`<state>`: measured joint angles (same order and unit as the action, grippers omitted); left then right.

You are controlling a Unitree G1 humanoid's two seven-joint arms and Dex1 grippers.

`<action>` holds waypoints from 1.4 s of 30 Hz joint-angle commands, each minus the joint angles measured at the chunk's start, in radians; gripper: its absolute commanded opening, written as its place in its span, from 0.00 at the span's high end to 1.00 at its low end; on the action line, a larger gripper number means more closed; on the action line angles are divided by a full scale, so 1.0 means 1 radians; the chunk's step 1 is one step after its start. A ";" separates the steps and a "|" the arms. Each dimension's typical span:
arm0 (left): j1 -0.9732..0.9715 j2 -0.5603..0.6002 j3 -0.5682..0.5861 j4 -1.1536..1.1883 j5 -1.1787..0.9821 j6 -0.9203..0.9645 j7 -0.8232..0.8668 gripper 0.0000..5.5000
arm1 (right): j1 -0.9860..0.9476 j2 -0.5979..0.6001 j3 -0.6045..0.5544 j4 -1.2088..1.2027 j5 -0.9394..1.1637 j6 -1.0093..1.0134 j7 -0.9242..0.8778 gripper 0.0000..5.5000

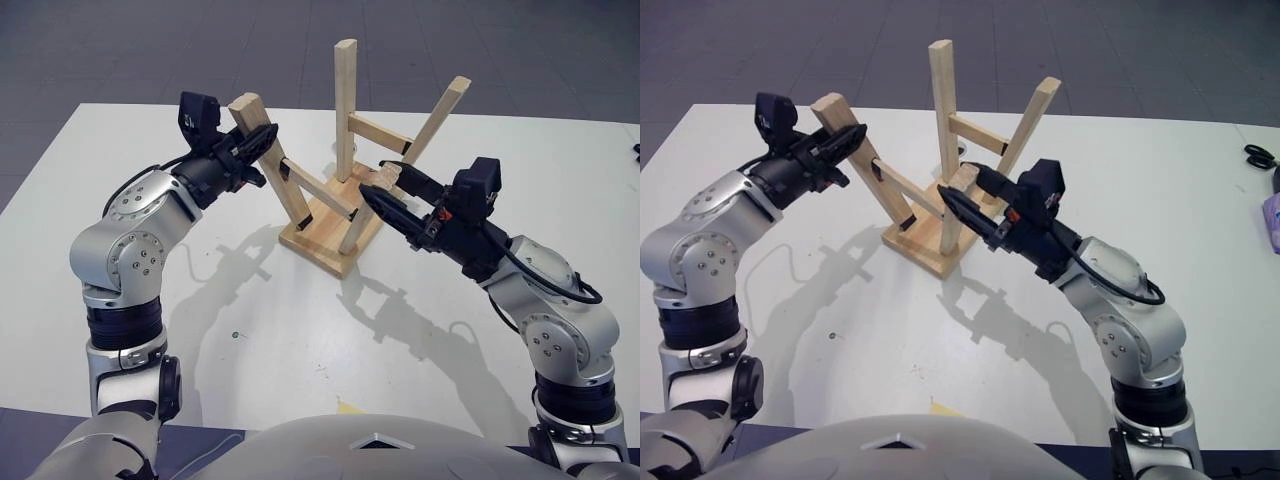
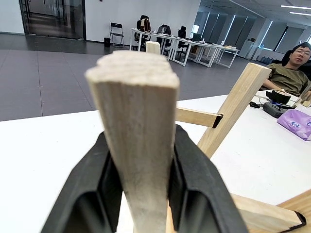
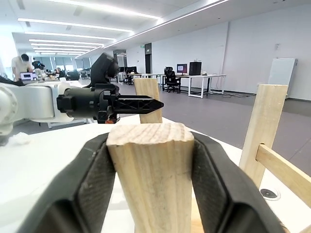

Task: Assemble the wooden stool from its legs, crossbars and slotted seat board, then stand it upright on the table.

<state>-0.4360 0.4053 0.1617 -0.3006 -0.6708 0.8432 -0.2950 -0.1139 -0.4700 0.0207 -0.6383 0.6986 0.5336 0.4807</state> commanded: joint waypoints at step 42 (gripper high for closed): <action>-0.049 -0.013 -0.052 0.063 0.054 -0.021 -0.045 0.81 | -0.647 0.107 0.036 0.894 -0.049 -0.087 0.315 0.02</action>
<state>-0.4751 0.4019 0.0975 -0.2597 -0.6250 0.8159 -0.3477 -0.7150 -0.3975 0.0442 0.1867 0.6906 0.4834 0.7727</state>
